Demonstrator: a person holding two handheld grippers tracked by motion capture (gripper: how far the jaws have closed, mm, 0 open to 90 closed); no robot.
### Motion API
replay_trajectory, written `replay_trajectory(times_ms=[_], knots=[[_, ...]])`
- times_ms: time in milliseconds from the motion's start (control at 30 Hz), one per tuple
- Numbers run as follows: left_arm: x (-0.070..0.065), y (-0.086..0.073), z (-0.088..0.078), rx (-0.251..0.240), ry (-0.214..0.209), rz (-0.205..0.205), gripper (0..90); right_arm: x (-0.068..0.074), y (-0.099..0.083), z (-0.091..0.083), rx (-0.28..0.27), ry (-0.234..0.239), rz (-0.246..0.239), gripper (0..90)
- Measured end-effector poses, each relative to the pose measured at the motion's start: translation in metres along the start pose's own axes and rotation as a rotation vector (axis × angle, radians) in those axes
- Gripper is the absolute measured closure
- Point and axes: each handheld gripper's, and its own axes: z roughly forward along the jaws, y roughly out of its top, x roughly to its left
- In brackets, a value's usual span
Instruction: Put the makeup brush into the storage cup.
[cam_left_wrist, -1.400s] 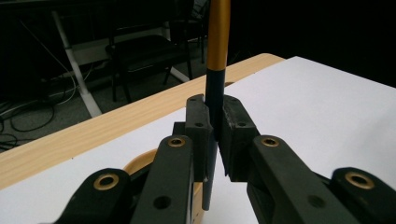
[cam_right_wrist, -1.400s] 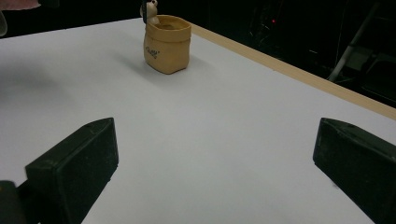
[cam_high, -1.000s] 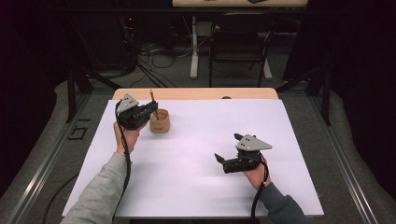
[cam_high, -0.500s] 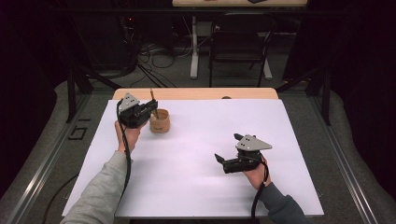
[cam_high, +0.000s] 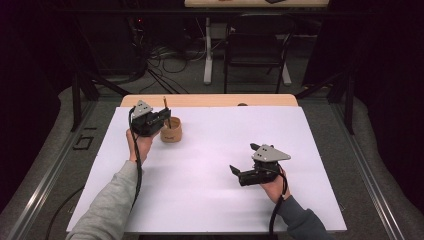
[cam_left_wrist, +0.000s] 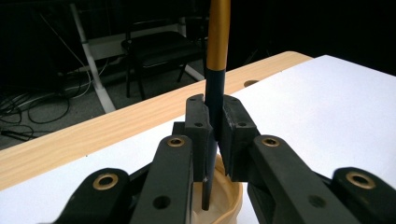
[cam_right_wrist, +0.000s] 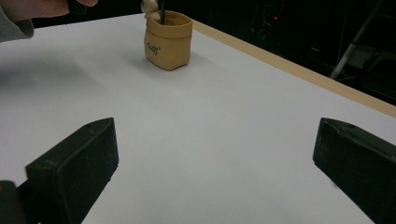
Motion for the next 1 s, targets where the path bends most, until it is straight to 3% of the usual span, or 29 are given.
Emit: replay_trajectory(times_ms=[500,533,667,767,800,833,1000], knots=[[0.001,-0.004,0.007,0.021,0.021,-0.006,81.8,0.001,0.0,0.0,0.005,-0.004,-0.011,0.0],[0.002,-0.004,0.007,0.016,0.022,-0.015,76.4,0.0,0.0,0.0,0.005,-0.005,-0.011,0.0],[0.002,0.0,0.003,0.013,0.053,-0.025,37.8,0.0,0.001,-0.001,0.001,-0.002,-0.009,0.0],[0.001,0.002,-0.001,0.003,0.055,-0.009,21.9,-0.001,0.001,-0.002,0.0,-0.006,-0.008,0.0],[-0.001,0.004,-0.004,0.003,0.061,-0.001,21.9,-0.001,0.001,-0.002,0.0,-0.006,-0.008,0.0],[-0.002,0.005,-0.007,-0.004,0.06,0.001,14.6,-0.002,0.001,-0.003,-0.008,-0.011,-0.01,0.0],[-0.008,0.003,-0.013,0.023,0.05,0.041,6.0,-0.003,0.002,-0.006,-0.019,-0.015,0.0,0.0]])
